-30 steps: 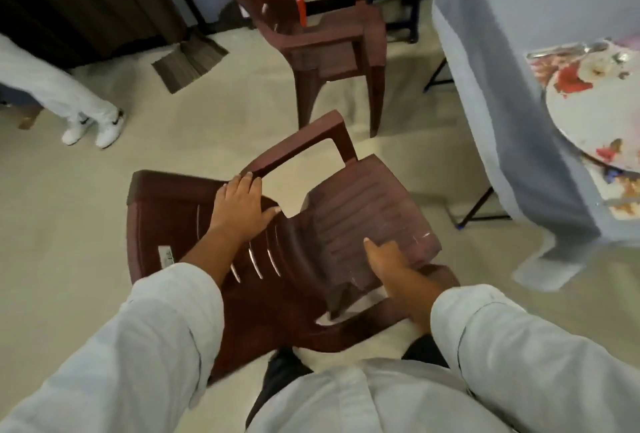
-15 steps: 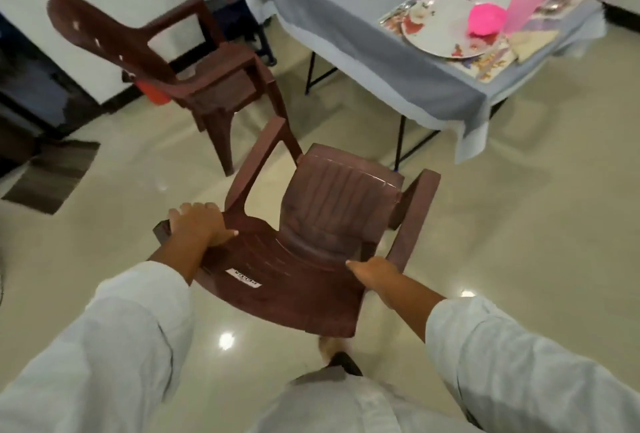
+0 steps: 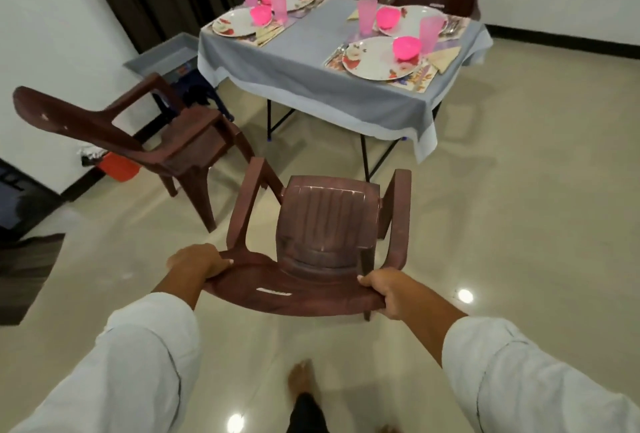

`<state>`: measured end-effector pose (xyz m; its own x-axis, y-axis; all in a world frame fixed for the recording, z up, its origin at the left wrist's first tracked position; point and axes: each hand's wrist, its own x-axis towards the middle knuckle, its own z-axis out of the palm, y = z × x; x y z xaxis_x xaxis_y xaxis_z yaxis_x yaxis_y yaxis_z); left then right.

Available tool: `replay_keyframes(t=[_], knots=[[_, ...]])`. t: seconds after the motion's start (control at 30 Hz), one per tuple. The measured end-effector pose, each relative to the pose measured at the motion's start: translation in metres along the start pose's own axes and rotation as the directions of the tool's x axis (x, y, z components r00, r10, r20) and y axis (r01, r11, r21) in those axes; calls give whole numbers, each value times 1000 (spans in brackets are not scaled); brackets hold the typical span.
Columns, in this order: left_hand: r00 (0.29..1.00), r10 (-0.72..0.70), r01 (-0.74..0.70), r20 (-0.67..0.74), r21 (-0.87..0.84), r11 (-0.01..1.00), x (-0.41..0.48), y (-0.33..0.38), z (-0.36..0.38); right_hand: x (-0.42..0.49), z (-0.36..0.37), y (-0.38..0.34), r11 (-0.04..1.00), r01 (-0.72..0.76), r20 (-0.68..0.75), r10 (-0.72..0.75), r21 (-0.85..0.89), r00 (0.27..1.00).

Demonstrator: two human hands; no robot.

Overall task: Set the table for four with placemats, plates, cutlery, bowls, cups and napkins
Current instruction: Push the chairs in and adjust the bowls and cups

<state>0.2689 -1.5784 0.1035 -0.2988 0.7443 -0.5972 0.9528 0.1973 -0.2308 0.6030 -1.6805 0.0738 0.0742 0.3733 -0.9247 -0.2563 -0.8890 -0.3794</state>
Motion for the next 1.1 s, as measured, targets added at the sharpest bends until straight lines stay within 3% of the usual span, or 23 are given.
replay_keyframes(t=[0.4, 0.67, 0.87, 1.1], knots=[[974, 208, -211, -92, -34, 977, 99, -20, -86, 15, 63, -59, 985, 84, -117, -67, 152, 991], [957, 167, -194, -238, -93, 977, 178, -6, -163, 33, 104, -128, 946, 140, -131, -105, 293, 986], [954, 202, -225, -223, -86, 970, 261, 9, -206, 66, 127, -178, 957, 136, -185, -89, 258, 979], [925, 287, -311, -251, -63, 948, 285, 36, -246, 93, 132, -231, 966, 131, -242, -76, 223, 967]])
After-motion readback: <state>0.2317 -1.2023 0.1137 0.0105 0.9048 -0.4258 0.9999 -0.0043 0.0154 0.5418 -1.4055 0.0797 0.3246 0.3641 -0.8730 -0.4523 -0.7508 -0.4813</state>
